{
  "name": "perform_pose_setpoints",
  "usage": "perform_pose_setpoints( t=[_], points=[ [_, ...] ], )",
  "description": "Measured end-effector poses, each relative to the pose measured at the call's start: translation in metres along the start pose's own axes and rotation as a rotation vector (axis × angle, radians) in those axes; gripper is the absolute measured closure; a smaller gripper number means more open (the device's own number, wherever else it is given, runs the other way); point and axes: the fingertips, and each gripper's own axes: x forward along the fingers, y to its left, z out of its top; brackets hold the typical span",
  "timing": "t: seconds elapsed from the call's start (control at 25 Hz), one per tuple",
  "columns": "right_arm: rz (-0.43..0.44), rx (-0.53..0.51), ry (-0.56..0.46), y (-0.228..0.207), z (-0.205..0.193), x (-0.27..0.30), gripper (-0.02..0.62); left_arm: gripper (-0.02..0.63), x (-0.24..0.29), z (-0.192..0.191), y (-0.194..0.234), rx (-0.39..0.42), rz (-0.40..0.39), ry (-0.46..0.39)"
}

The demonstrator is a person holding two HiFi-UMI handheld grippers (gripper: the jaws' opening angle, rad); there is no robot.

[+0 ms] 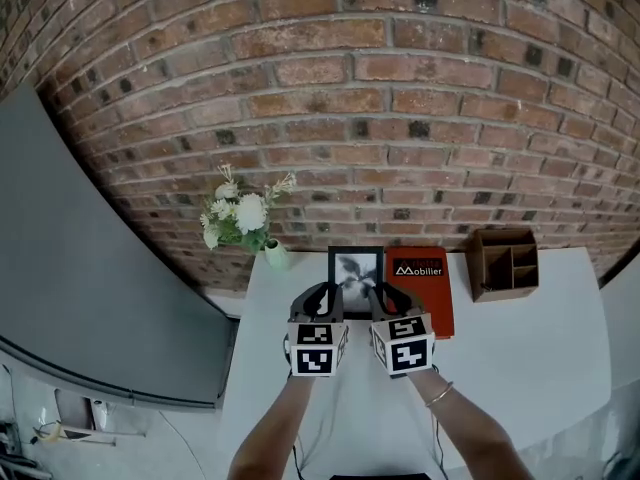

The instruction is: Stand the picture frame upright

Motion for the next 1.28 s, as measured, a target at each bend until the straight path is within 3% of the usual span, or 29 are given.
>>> perform_pose_setpoints(
  t=[0.6, 1.28],
  points=[
    [-0.007, 0.012, 0.045, -0.056, -0.020, 0.082, 0.514, 0.540, 0.099, -0.013, 0.005, 0.018, -0.019, 0.049],
    [-0.037, -0.066, 0.099, -0.068, -0.039, 0.120, 0.514, 0.541, 0.138, -0.038, 0.016, -0.003, -0.015, 0.077]
  ],
)
